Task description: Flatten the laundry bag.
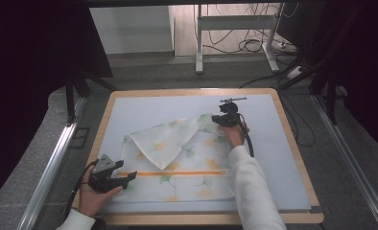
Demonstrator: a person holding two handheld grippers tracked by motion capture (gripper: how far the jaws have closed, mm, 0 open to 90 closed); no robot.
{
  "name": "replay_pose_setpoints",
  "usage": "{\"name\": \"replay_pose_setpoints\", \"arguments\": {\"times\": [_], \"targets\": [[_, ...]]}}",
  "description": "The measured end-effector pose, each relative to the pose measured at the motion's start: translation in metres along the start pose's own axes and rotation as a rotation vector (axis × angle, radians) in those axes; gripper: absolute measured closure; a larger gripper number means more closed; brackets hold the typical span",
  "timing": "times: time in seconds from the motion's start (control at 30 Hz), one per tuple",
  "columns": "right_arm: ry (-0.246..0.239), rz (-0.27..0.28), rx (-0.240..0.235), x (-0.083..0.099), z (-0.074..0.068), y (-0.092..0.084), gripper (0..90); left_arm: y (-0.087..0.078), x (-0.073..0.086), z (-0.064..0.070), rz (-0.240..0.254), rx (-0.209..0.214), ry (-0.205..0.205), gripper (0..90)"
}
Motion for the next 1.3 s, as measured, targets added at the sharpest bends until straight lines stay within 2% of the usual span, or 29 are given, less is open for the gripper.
{"name": "replay_pose_setpoints", "arguments": {"times": [0.23, 0.5, 0.6, 0.7, 0.77, 0.8, 0.87, 0.97, 1.0, 1.03, 1.07, 1.13, 1.2, 1.3], "targets": [[0.023, 0.012, -0.007, 0.000, 0.008, -0.002, 87.4, 0.000, 0.000, 0.000, 0.000, 0.001, 0.001, 28.8], [0.024, 0.011, -0.007, -0.003, 0.016, -0.004, 83.0, 0.000, 0.000, 0.000, -0.001, 0.000, 0.002, 28.8], [0.016, 0.007, 0.020, -0.006, 0.021, -0.008, 71.5, 0.000, 0.000, 0.000, 0.000, -0.001, 0.003, 28.8], [-0.006, 0.019, 0.058, -0.011, 0.025, -0.021, 64.6, 0.000, 0.000, -0.001, 0.002, 0.000, -0.002, 28.8], [-0.011, 0.024, 0.065, -0.012, 0.025, -0.027, 62.2, 0.000, 0.000, -0.001, 0.001, 0.000, -0.002, 28.8], [-0.023, 0.030, 0.060, -0.014, 0.024, -0.037, 57.1, 0.000, 0.000, -0.001, 0.002, 0.001, -0.001, 28.9], [-0.033, 0.023, 0.053, -0.014, 0.021, -0.042, 55.4, 0.000, 0.000, -0.001, 0.003, 0.001, 0.000, 28.8], [-0.086, 0.016, 0.026, -0.008, 0.008, -0.054, 52.7, -0.001, -0.001, 0.000, 0.003, 0.001, 0.001, 28.8], [-0.107, 0.010, 0.001, -0.003, -0.001, -0.059, 52.2, 0.000, -0.001, 0.001, 0.001, 0.000, 0.003, 28.8], [-0.107, 0.010, 0.001, -0.003, -0.001, -0.059, 52.2, 0.000, -0.001, 0.001, 0.001, 0.000, 0.003, 28.8], [-0.127, 0.008, -0.027, 0.005, -0.011, -0.066, 52.2, 0.000, -0.001, 0.001, 0.001, 0.001, 0.003, 28.8], [-0.142, 0.004, -0.034, 0.008, -0.013, -0.068, 51.8, 0.000, -0.001, 0.002, 0.001, 0.001, 0.004, 28.8], [-0.159, 0.005, -0.066, 0.018, -0.024, -0.076, 52.0, 0.001, -0.001, 0.002, -0.002, 0.001, 0.006, 28.8], [-0.171, 0.004, -0.087, 0.025, -0.031, -0.082, 52.3, 0.001, -0.001, 0.002, -0.002, 0.001, 0.006, 28.8]]}}
Point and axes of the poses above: each handheld gripper's, and its own axes: y roughly forward along the jaws, x roughly out of its underside, z roughly to its right, the point moved 2 cm from there along y, roughly forward along the jaws, and after that the axes turned 11 degrees about -x, right-handed, at the moved point
